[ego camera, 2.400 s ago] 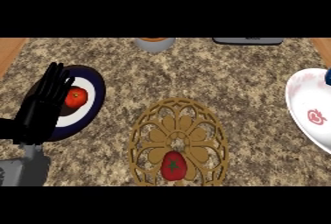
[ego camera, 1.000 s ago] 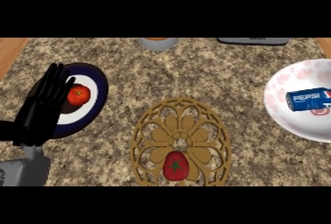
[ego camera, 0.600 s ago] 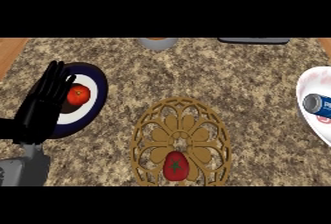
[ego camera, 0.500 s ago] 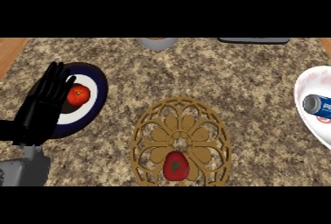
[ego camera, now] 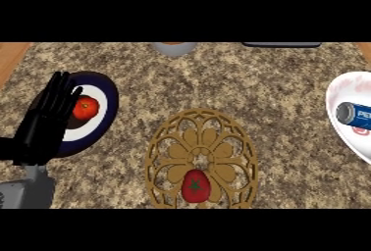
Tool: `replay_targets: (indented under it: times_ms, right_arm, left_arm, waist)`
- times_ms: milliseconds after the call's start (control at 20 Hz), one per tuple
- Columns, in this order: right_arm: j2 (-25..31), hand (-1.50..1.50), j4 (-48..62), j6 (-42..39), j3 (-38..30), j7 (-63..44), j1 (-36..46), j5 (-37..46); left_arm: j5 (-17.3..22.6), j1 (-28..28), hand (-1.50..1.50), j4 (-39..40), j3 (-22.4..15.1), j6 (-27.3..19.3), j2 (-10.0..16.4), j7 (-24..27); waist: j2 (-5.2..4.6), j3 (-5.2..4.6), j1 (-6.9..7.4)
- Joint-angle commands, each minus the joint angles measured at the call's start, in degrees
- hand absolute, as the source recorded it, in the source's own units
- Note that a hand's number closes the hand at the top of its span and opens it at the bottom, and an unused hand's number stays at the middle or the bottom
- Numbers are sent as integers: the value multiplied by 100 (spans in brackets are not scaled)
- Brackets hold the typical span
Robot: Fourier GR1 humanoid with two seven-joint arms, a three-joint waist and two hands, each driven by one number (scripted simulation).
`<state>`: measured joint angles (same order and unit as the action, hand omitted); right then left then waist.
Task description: Pick the can from the placemat and place it in the bowl
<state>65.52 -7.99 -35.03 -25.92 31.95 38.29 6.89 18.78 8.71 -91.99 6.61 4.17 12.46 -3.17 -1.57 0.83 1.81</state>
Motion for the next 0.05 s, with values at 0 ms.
replay_targets:
  times_ms: [0]
  right_arm:
    - [96, -150, -38, -774, 26, 555, -305, 17]
  left_arm:
    - [77, 70, 0, 18, 94, 4, 59, -71]
  waist:
    - [0, 10, -9]
